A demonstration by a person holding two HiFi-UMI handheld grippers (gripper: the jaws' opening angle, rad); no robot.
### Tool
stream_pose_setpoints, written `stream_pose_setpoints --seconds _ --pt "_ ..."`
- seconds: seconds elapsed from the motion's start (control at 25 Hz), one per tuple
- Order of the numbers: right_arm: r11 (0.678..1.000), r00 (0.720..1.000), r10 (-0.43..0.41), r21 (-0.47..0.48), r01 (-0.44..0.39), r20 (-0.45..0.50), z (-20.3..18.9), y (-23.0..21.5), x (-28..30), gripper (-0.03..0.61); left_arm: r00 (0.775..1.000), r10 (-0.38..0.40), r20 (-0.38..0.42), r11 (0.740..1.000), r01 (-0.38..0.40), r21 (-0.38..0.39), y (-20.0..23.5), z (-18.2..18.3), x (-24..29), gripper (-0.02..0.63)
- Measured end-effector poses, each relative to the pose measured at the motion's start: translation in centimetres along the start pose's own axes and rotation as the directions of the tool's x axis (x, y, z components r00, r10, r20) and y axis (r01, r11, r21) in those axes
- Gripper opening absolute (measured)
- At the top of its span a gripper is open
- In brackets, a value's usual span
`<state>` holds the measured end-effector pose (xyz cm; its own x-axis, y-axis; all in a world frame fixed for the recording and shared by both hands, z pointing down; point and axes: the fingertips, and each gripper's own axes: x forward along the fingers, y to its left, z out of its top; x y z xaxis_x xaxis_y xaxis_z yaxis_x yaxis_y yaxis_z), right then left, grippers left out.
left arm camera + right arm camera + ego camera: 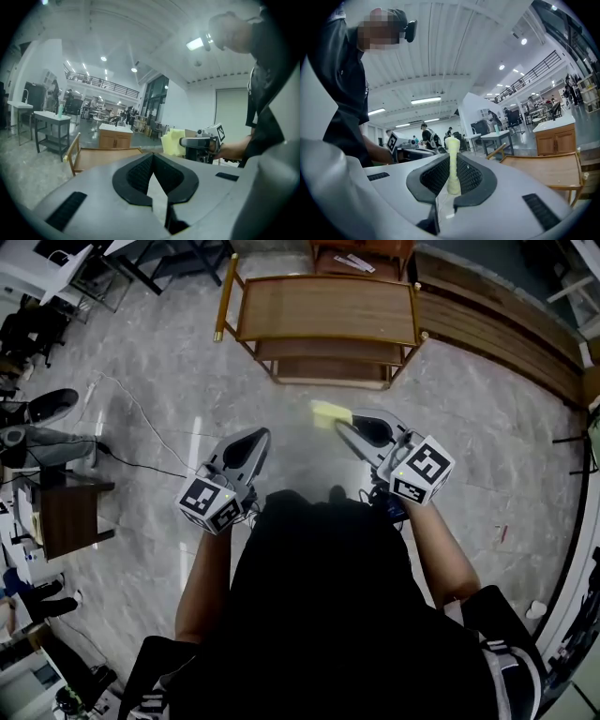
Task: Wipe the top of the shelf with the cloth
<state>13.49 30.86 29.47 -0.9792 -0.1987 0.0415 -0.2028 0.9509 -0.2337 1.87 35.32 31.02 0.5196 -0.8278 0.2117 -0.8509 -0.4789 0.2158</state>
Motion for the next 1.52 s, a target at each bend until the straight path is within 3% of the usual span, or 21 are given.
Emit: stream_pose_setpoints --seconds 0.4,0.68,1.0,1.52 --pt "0.999 1.0 -0.012 0.041 0.013 -0.026 0.0 -5.7 6.6 0.041 1.0 -0.005 0.012 0.999 0.006 -0.032 8.4 1.1 3.2 0.011" --pt "0.998 0.997 -0.048 0.026 0.05 -0.058 2.1 -10.8 13.0 0.041 1.0 -0.028 0.006 0.998 0.028 -0.063 16.6 2.3 6.2 0.009" --pt "0.994 0.992 -0.107 0.023 0.109 -0.062 4.3 -15.3 19.1 0.041 0.998 -0.055 0.01 0.997 0.055 -0.045 24.8 4.9 7.7 0.011" --pt "0.999 0.994 -0.027 0.028 0.03 -0.105 4.3 -22.6 26.7 0.041 1.0 -0.009 -0.023 0.998 0.007 -0.065 31.6 5.8 13.9 0.009"
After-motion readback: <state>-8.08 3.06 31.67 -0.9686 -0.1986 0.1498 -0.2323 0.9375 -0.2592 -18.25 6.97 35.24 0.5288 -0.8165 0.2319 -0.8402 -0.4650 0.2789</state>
